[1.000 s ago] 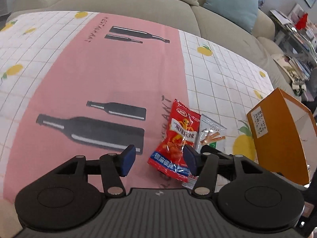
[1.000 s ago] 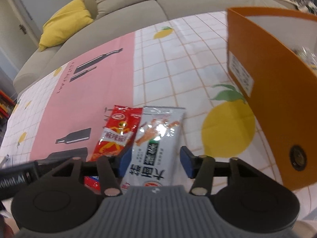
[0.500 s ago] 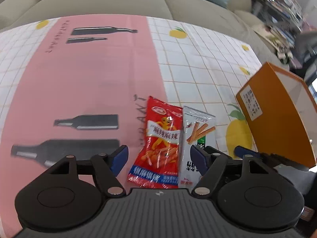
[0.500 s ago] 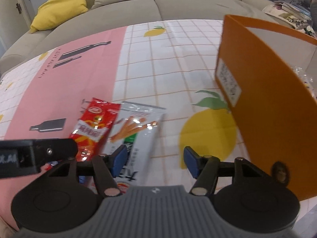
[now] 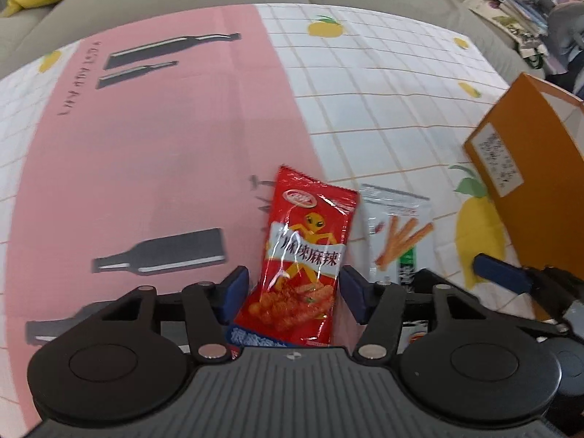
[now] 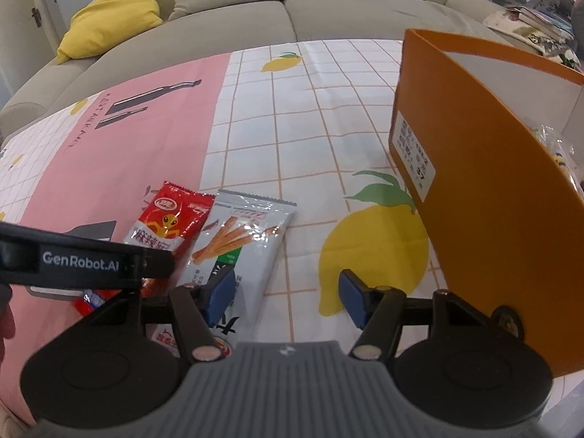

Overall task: Organize snacks
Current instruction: 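Grasp the red spicy strip pack with the left tool while the right tool grasps the white stick pack, then carry both packs over the orange box and open both tools to drop them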

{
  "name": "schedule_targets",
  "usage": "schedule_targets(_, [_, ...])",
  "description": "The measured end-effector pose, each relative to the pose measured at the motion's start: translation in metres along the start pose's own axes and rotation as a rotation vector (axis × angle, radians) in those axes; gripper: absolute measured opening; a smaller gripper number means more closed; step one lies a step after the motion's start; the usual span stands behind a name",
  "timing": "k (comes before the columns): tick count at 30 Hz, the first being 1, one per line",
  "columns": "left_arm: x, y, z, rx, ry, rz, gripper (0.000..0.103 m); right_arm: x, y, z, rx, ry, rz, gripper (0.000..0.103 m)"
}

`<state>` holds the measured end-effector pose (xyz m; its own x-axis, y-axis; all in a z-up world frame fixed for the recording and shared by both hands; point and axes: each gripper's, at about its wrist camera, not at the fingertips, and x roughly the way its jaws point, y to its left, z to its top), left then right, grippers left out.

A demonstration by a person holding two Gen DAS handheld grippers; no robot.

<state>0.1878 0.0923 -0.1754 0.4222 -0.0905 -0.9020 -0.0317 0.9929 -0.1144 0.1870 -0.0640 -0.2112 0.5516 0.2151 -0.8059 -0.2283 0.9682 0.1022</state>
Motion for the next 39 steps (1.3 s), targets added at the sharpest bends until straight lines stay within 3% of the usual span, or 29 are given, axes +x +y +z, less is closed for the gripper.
schedule_targets(10, [-0.009,0.025,-0.014,-0.034,0.002,0.071,0.067,0.002,0.017,0.006,0.039,-0.051,0.094,0.069])
schedule_targets(17, [-0.008,0.024,-0.020,0.040,-0.019,0.102,0.071,0.014,0.030,0.006,-0.024,-0.028,0.046,0.070])
schedule_targets(25, [-0.002,0.029,-0.016,0.033,-0.067,0.112,0.076,0.019,0.035,0.005,-0.079,-0.046,0.010,0.072])
schedule_targets(30, [-0.001,0.026,-0.015,0.011,-0.079,0.118,0.076,0.018,0.042,0.001,-0.168,-0.041,-0.015,0.062])
schedule_targets(33, [-0.001,0.023,-0.016,-0.009,-0.092,0.119,0.071,0.016,0.041,0.001,-0.175,-0.035,-0.012,0.059])
schedule_targets(35, [-0.003,0.020,-0.018,-0.013,-0.102,0.121,0.062,0.015,0.039,0.001,-0.172,-0.030,-0.010,0.057])
schedule_targets(36, [-0.004,0.019,-0.019,-0.015,-0.109,0.125,0.051,0.015,0.039,0.001,-0.171,-0.029,-0.009,0.056])
schedule_targets(39, [-0.007,0.021,-0.021,-0.061,-0.120,0.116,0.046,0.014,0.037,0.001,-0.162,-0.025,-0.003,0.054])
